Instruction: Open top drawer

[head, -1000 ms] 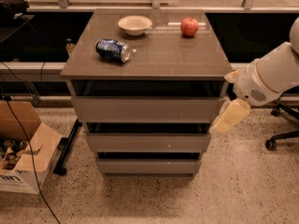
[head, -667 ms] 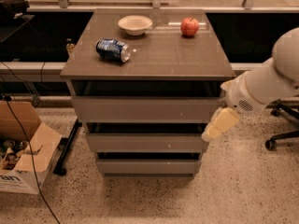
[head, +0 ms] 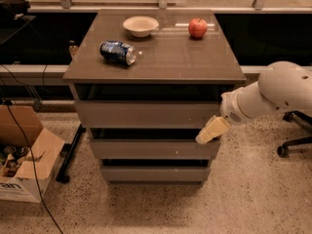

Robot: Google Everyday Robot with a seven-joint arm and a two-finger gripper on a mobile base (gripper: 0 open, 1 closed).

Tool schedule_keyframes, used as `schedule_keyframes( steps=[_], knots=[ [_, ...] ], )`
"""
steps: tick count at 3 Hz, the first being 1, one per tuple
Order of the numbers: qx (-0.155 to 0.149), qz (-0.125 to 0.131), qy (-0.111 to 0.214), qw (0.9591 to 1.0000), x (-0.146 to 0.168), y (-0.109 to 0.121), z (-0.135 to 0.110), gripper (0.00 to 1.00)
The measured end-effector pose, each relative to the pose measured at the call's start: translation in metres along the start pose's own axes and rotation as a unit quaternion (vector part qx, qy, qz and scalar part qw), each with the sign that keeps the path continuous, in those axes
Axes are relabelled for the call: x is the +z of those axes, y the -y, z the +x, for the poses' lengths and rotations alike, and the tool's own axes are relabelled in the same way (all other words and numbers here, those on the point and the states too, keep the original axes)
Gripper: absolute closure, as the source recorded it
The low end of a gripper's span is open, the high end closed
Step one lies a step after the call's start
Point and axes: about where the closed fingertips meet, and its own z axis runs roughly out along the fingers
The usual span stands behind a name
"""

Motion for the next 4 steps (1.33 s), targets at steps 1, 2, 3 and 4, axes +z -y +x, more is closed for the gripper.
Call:
schedule_keyframes(
  steps=[1, 2, 3, 4],
  knots=[
    [0.000, -0.004, 0.014, 0.9999, 0.033, 0.013, -0.008, 0.00],
    [-0.003, -0.028, 0.025, 0.9993, 0.070, 0.022, -0.018, 0.00],
    [-0.003, -0.048, 0.031, 0.9984, 0.095, 0.029, -0.024, 0.00],
    [-0.007, -0.070, 0.021, 0.9973, 0.119, 0.033, -0.025, 0.00]
  ],
)
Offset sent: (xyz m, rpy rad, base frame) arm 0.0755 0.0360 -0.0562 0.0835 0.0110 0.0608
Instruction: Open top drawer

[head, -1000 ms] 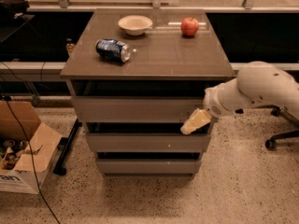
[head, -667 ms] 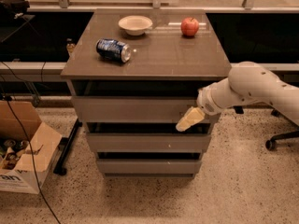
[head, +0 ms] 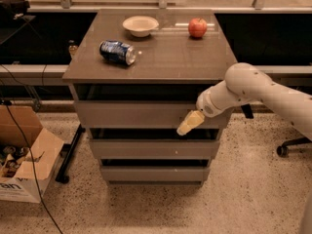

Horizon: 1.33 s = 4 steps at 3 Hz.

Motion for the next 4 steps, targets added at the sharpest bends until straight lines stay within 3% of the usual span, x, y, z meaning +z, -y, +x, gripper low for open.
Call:
schedule_keyframes(
  steps=[1, 3, 4],
  knots=[
    [-0.004, -0.009, -0.029, 0.9995, -0.0045, 0.0025, 0.0180, 0.26],
    [-0.005, -0.008, -0.032, 0.9994, -0.0096, 0.0021, 0.0201, 0.72],
    [-0.005, -0.008, -0.032, 0.9994, -0.0102, 0.0021, 0.0196, 0.61]
  ],
)
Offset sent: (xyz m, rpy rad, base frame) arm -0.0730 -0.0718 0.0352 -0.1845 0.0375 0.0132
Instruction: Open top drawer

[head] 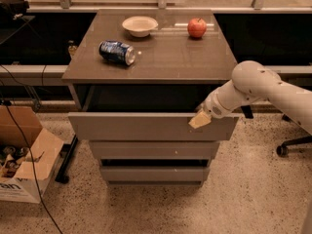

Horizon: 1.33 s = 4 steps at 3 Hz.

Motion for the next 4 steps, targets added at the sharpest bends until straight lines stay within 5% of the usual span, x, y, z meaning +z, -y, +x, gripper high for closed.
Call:
schedule_keyframes(
  steps=[1, 2, 3, 4],
  knots=[
    [0.000, 0.000, 0.000, 1.0000, 0.000, 0.000, 0.000, 0.38],
    [-0.005, -0.028, -0.017, 0.9995, -0.004, -0.013, 0.010, 0.07],
    [-0.011, -0.056, -0.038, 0.9977, -0.012, -0.026, 0.019, 0.00],
    [-0.040, -0.094, -0.069, 0.9924, -0.019, -0.035, 0.026, 0.19]
  ],
)
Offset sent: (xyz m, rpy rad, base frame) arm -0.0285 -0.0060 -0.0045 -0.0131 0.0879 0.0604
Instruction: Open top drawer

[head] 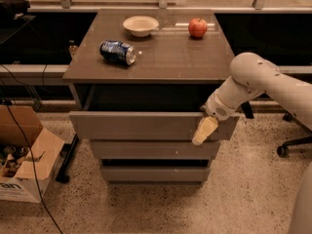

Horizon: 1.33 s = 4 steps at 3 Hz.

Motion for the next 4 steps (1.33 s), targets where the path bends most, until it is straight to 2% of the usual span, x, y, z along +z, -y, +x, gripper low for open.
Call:
schedule_keyframes(
  steps=[1, 2, 3, 4],
  knots=[
    [-0.036, -0.044, -0.027, 0.9980, -0.004, -0.015, 0.004, 0.42],
    [-0.054, -0.074, -0.046, 0.9947, -0.007, -0.032, 0.010, 0.65],
    [-0.048, -0.091, -0.056, 0.9931, -0.015, -0.051, 0.020, 0.54],
    [-0.049, -0.092, -0.055, 0.9931, -0.012, -0.050, 0.020, 0.31]
  ],
)
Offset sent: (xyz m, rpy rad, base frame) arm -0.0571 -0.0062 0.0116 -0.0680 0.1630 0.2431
